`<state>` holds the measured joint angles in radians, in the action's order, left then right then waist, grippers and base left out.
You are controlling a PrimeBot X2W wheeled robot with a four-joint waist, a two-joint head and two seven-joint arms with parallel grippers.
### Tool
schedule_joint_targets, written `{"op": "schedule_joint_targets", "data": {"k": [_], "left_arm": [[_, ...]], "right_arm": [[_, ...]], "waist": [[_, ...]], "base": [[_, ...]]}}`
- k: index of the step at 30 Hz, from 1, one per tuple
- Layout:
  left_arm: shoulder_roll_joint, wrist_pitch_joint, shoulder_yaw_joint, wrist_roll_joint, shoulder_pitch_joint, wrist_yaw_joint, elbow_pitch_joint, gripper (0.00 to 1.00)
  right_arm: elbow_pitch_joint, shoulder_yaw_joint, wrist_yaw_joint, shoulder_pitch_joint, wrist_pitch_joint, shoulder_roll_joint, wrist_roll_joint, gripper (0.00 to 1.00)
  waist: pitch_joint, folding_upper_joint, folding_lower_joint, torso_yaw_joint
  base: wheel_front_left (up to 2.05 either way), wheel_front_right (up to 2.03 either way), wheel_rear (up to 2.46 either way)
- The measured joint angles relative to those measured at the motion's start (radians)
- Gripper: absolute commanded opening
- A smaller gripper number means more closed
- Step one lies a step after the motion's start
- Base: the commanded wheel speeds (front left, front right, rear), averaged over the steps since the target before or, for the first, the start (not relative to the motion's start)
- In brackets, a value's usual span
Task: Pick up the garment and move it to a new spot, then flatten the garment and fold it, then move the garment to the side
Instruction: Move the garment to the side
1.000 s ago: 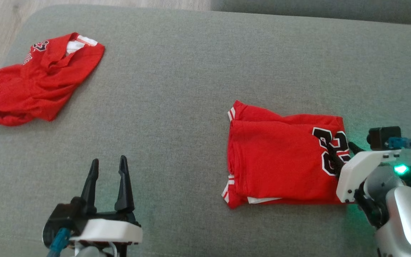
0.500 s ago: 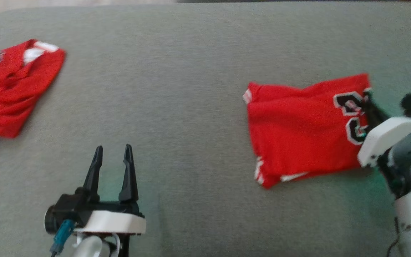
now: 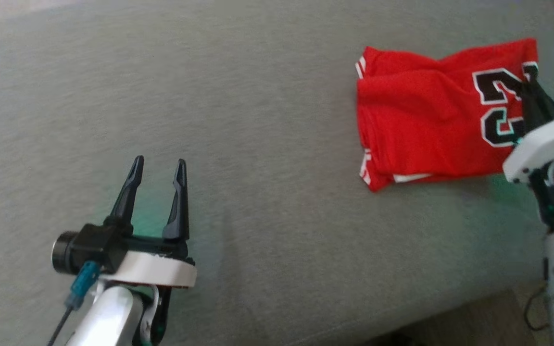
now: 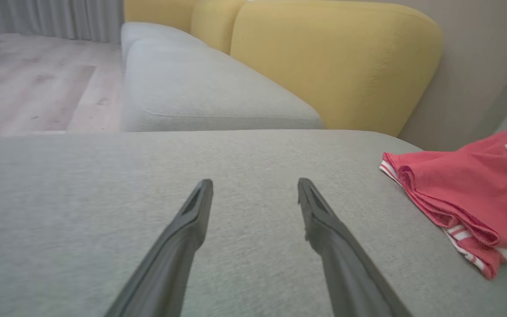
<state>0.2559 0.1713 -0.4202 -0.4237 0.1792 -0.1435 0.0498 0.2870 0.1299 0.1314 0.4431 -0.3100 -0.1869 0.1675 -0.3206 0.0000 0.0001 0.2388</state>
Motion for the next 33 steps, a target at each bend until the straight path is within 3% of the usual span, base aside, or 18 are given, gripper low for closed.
{"op": "schedule_joint_targets", "data": {"k": [5, 9, 12, 18, 28, 32, 33], "left_arm": [[0.009, -0.023, -0.009, 0.004, 0.019, 0.000, -0.013, 1.00], [0.009, -0.031, -0.025, 0.011, 0.033, 0.003, -0.015, 1.00], [0.009, -0.030, -0.028, 0.011, 0.035, 0.002, -0.015, 1.00], [0.011, -0.030, -0.026, 0.011, 0.035, -0.007, -0.021, 1.00], [0.016, -0.029, -0.023, 0.011, 0.036, -0.015, -0.038, 1.00], [0.016, -0.028, -0.025, 0.011, 0.037, -0.015, -0.039, 1.00], [0.016, -0.028, -0.026, 0.011, 0.038, -0.016, -0.039, 1.00]], "right_arm": [[0.040, -0.032, 0.000, 0.045, 0.030, 0.024, 0.000, 0.00], [0.083, -0.054, 0.000, 0.081, 0.048, 0.015, -0.005, 0.00], [0.117, -0.076, 0.000, 0.129, 0.051, 0.006, -0.006, 0.00], [0.207, -0.081, 0.000, 0.255, 0.073, -0.075, -0.004, 0.00], [0.335, 0.001, 0.000, 0.360, 0.104, -0.204, -0.065, 0.00], [0.365, 0.037, 0.000, 0.367, 0.116, -0.220, -0.085, 0.00], [0.372, 0.052, 0.000, 0.367, 0.125, -0.222, -0.092, 0.25]], "waist": [[-0.036, 0.0000, 0.0000, 0.089], [-0.058, -0.0001, 0.0002, 0.108], [-0.056, 0.0000, -0.0001, 0.088], [-0.059, 0.0000, -0.0001, 0.025], [-0.103, 0.0000, 0.0000, -0.068], [-0.116, 0.0000, 0.0000, -0.087], [-0.118, 0.0000, 0.0000, -0.093]], "base": [[0.00, 0.00, 0.00], [0.00, 0.00, 0.00], [0.00, 0.00, 0.00], [0.00, 0.00, 0.00], [0.00, 0.00, 0.00], [0.00, 0.00, 0.00], [0.00, 0.00, 0.00]]}}
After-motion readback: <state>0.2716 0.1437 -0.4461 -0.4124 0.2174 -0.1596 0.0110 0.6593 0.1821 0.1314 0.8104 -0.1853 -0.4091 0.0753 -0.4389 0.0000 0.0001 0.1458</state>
